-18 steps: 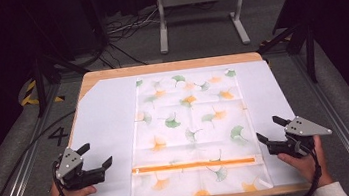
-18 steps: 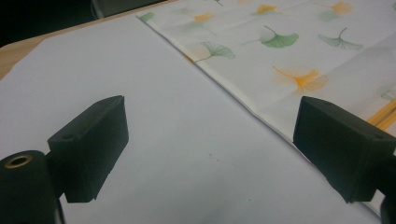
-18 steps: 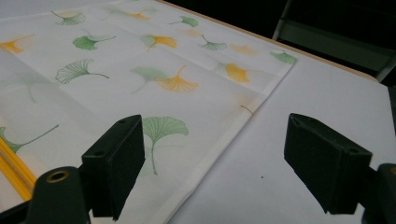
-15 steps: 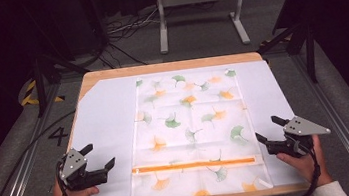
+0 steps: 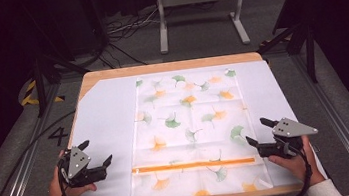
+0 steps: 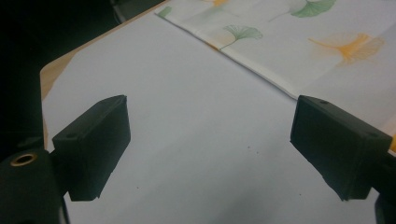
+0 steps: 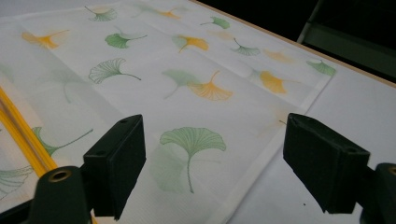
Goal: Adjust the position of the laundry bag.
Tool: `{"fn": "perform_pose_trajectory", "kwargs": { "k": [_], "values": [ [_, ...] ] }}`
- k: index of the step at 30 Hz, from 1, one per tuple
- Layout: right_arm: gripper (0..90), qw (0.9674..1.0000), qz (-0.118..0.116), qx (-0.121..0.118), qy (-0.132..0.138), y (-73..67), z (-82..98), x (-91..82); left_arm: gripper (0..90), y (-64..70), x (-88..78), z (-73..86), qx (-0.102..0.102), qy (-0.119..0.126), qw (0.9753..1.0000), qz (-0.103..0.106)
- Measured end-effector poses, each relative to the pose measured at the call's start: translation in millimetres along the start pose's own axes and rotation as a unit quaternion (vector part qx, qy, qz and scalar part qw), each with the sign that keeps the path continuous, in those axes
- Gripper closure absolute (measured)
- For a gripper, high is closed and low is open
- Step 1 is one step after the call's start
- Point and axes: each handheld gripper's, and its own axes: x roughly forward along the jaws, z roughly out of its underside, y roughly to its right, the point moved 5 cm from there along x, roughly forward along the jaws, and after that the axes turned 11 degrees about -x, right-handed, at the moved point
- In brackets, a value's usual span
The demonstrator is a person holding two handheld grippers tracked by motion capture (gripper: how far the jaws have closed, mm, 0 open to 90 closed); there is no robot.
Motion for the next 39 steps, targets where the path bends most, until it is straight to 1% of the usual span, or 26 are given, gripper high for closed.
{"fn": "perform_pose_trajectory", "kwargs": {
  "k": [2, 3, 5, 6, 7, 8, 9, 11, 12, 14, 15, 16, 17, 19, 21, 22, 23, 25, 27, 28, 33, 34, 35, 36, 38, 39],
  "values": [
    [21.8, 1.0, -0.008, -0.005, 0.0, -3.1, -1.2, 1.9, 14.7, 2.9, 2.1, 1.8, -0.009, -0.015, 0.9996, 0.022],
    [21.8, 0.9999, -0.011, -0.006, -0.001, -5.0, -1.8, 2.4, 14.7, 6.2, 4.0, 3.6, -0.029, -0.023, 0.9984, 0.042],
    [21.8, 0.9998, -0.016, -0.01, -0.002, -7.0, -2.8, 3.6, 14.9, 11.9, 7.9, 8.5, -0.061, -0.053, 0.9938, 0.076],
    [21.8, 0.9998, -0.018, -0.01, -0.002, -7.3, -3.0, 4.0, 14.9, 18.9, 9.4, 12.6, -0.085, -0.071, 0.9878, 0.11],
    [21.8, 0.9998, -0.019, -0.01, -0.003, -8.1, -3.1, 4.9, 14.9, 26.4, 9.2, 15.3, -0.097, -0.086, 0.9825, 0.134],
    [21.8, 0.9998, -0.019, -0.01, -0.003, -8.1, -3.1, 4.9, 14.9, 26.4, 9.2, 15.3, -0.097, -0.086, 0.9825, 0.134],
    [21.8, 0.9997, -0.021, -0.014, -0.005, -8.9, -2.8, 5.4, 14.9, 37.7, 8.8, 17.5, -0.094, -0.103, 0.979, 0.149],
    [21.8, 0.9997, -0.019, -0.014, -0.006, -8.6, -2.6, 5.2, 15.3, 46.6, 8.3, 16.2, -0.091, -0.111, 0.9767, 0.159],
    [21.8, 0.9997, -0.019, -0.014, -0.006, -8.6, -2.6, 5.2, 16.6, 46.6, 8.3, 16.2, -0.091, -0.111, 0.9767, 0.159],
    [21.9, 0.9998, -0.01, -0.013, -0.014, -4.9, -0.4, 5.7, 16.8, 58.7, 12.1, 17.0, -0.075, -0.127, 0.9763, 0.158],
    [22.1, 0.9997, -0.001, -0.011, -0.02, -2.3, 1.4, 6.4, 17.3, 62.0, 13.2, 18.0, -0.072, -0.134, 0.9754, 0.16],
    [22.3, 0.9996, 0.006, -0.006, -0.027, 0.1, 3.2, 7.0, 17.5, 62.0, 13.2, 18.0, -0.072, -0.134, 0.9754, 0.16],
    [22.7, 0.9993, 0.013, 0.001, -0.036, 3.5, 6.1, 8.3, 18.2, 65.8, 17.3, 20.1, -0.059, -0.146, 0.9749, 0.158],
    [27.2, 0.9982, 0.019, 0.025, -0.051, 10.0, 12.8, 10.6, 20.0, 68.3, 19.2, 21.9, -0.062, -0.156, 0.9735, 0.156],
    [31.9, 0.9967, 0.021, 0.047, -0.063, 15.4, 19.2, 14.0, 21.1, 69.6, 20.5, 23.2, -0.059, -0.164, 0.9731, 0.151],
    [33.1, 0.996, 0.019, 0.053, -0.069, 16.7, 21.3, 16.0, 21.0, 70.2, 20.5, 23.0, -0.057, -0.164, 0.9732, 0.151],
    [34.6, 0.9948, 0.016, 0.059, -0.082, 17.8, 24.4, 19.2, 21.4, 69.9, 20.8, 22.5, -0.052, -0.163, 0.9746, 0.145],
    [34.6, 0.9931, 0.01, 0.058, -0.102, 17.8, 29.5, 26.0, 22.4, 73.2, 20.8, 22.3, -0.05, -0.169, 0.9741, 0.142],
    [33.4, 0.9925, 0.005, 0.061, -0.105, 17.7, 30.6, 30.8, 21.5, 75.0, 22.1, 21.7, -0.043, -0.169, 0.975, 0.137],
    [32.8, 0.9924, 0.003, 0.063, -0.106, 17.9, 30.4, 32.5, 21.5, 75.9, 22.7, 21.4, -0.044, -0.172, 0.9746, 0.136],
    [32.1, 0.9908, 0.005, 0.066, -0.118, 20.5, 31.5, 43.2, 23.2, 76.4, 23.7, 20.8, -0.033, -0.174, 0.9757, 0.129],
    [32.7, 0.989, 0.004, 0.07, -0.131, 21.6, 33.2, 48.4, 23.9, 76.3, 23.8, 20.4, -0.029, -0.173, 0.9764, 0.126],
    [32.8, 0.9886, 0.003, 0.07, -0.133, 21.9, 33.0, 49.4, 24.8, 77.1, 23.6, 20.3, -0.031, -0.176, 0.9756, 0.128],
    [33.7, 0.9889, -0.001, 0.07, -0.131, 21.8, 32.2, 50.1, 26.3, 77.4, 23.3, 19.8, -0.03, -0.179, 0.9751, 0.127],
    [36.6, 0.9874, -0.006, 0.067, -0.144, 20.6, 32.9, 52.7, 30.7, 77.8, 23.3, 19.3, -0.03, -0.179, 0.9751, 0.127],
    [41.5, 0.9876, -0.009, 0.067, -0.142, 19.9, 31.8, 53.3, 36.6, 78.3, 23.1, 18.3, -0.027, -0.179, 0.975, 0.129]
  ]
}}
